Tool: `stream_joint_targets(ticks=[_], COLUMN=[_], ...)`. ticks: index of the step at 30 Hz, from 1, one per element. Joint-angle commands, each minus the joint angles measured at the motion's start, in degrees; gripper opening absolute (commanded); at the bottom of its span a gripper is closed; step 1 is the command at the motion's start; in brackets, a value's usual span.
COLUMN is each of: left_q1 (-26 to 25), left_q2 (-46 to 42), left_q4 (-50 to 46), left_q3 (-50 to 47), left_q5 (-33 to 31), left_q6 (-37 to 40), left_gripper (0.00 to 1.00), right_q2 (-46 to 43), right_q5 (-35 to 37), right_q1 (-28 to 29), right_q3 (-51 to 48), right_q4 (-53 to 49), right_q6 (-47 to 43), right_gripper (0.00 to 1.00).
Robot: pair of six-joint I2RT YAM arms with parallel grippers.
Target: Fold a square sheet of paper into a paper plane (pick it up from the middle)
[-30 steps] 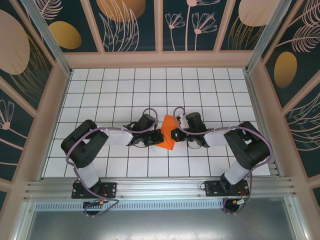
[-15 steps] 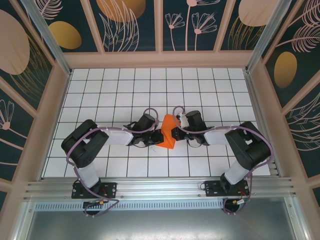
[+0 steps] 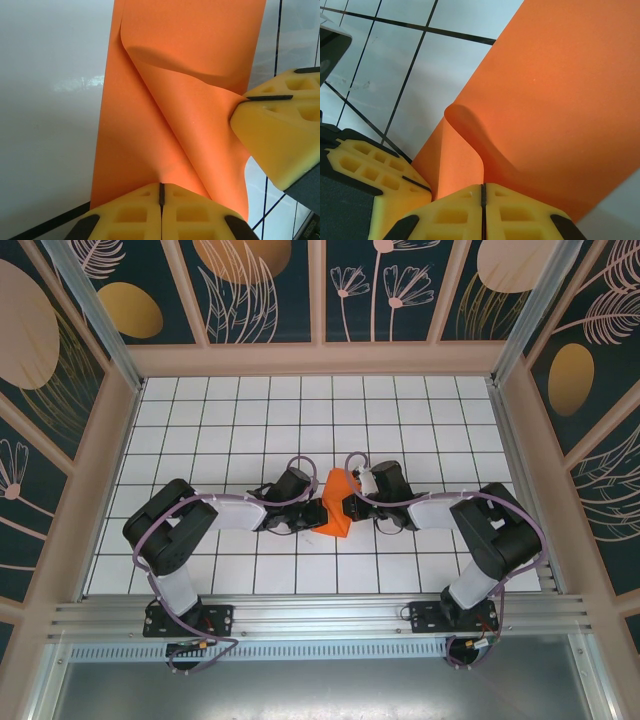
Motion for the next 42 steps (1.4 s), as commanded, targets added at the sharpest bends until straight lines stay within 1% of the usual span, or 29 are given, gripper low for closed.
stream_joint_targets(ticks=[1,4,7,10,13,20,25,28,32,36,42], left_q1=[-0.45,-0.46,-0.45,-0.44,-0.45,-0.46,-0.42,-0.46,-0.44,-0.46,-0.46], left_q2=[1.89,1.75,1.58,1.31,1.88,2.41,2.48,2.88,1.87,1.43,0.73], left_q4=[-3.8,-3.24,-2.82,-2.82,-2.55,-2.2,-1.68,-1.88,-2.9,-0.98,-0.97], left_q3=[-0.3,-0.26,-0.08,-0.1,-0.16,-0.26,-0.47,0.09,0.11,0.29,0.71], left_q5=[-1.25,-0.59,0.33,0.34,0.56,0.69,0.34,1.17,0.33,1.26,1.46], left_q6=[1.35,1.18,1.3,1.43,1.56,1.65,1.35,1.41,1.87,0.85,0.77], left_gripper=[0.09,0.09,0.09,0.08,0.08,0.08,0.08,0.08,0.08,0.1,0.11], right_q2=[-1.12,-1.93,-2.94,-5.2,-3.96,-1.29,-0.98,-0.7,0.33,0.24,0.04], right_q5=[-0.29,-0.68,-1.1,1.43,2.95,2.91,3.04,3.12,3.33,2.68,3.47], right_q1=[-0.28,-0.23,-0.26,-0.23,-0.26,-0.23,-0.28,-0.28,-0.26,-0.28,-0.24], right_q3=[-0.81,-1.67,-0.3,-0.75,-0.14,2.1,1.21,0.86,1.17,0.49,-0.15], right_q4=[-0.11,0.46,-3.31,-3.71,-3.8,-5.1,-3.89,-2.62,-3.02,-2.77,-2.75], right_q6=[0.65,1.22,1.34,0.57,-0.88,-3.92,-3.48,-3.16,-3.17,-2.54,-2.49], right_gripper=[0.1,0.1,0.1,0.1,0.1,0.1,0.1,0.1,0.1,0.1,0.1])
